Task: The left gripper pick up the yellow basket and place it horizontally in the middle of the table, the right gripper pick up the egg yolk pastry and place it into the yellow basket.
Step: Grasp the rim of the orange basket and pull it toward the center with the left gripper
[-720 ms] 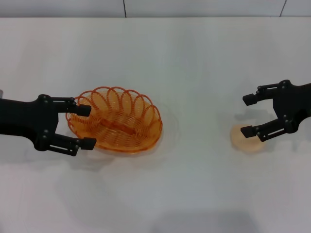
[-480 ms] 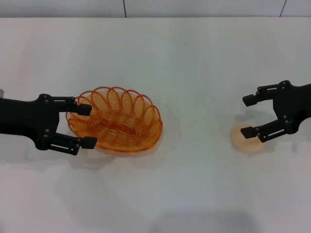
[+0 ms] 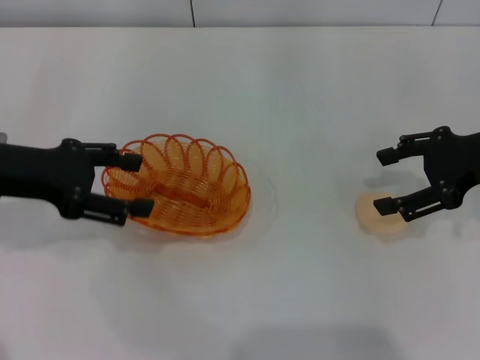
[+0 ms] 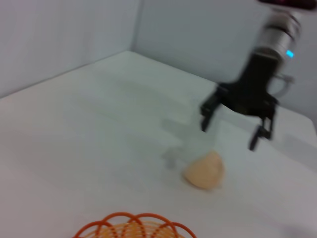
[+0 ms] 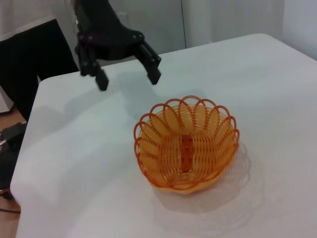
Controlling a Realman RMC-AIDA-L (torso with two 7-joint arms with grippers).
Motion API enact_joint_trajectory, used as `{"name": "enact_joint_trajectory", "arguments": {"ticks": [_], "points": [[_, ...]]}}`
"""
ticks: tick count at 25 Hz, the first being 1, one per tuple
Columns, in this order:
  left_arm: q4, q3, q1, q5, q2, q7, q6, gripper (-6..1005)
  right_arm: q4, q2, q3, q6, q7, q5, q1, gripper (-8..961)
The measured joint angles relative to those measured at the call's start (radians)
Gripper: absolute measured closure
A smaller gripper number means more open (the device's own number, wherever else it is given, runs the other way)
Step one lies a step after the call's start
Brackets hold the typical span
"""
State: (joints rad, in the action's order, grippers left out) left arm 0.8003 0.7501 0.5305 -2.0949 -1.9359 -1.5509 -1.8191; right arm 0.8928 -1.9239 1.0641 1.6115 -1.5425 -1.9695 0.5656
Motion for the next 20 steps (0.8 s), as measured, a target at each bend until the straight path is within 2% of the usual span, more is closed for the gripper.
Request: {"name": "enact_joint_trajectory", "arguments": {"ticks": [7,11,13,16,20], "points": [[0.165,0.005,-0.004,-0.013,-0.014,-0.356,0.007,167,0.000,-0.010,-0.038,-0.005,0.023,0.006,-0.026,89],[0.242,0.004,0.006,-0.048,0.005,-0.581,0.010,176,0.000,-0.016,-0.066,-0.002,0.042,0.007,-0.042,90],[0.277,0.006,0.030,-0.133,0.016,-0.712,0.016,181,0.000,-0.019,-0.073,-0.003,0.047,0.008,-0.049,91],[0.289,0.006,0.071,-0.256,0.021,-0.824,0.024,187,0.000,-0.025,-0.077,-0.004,0.062,0.011,-0.055,91],[0.282,0.010,0.129,-0.443,0.002,-0.914,0.055,196,0.001,-0.040,-0.077,-0.004,0.088,0.011,-0.058,92]]}}
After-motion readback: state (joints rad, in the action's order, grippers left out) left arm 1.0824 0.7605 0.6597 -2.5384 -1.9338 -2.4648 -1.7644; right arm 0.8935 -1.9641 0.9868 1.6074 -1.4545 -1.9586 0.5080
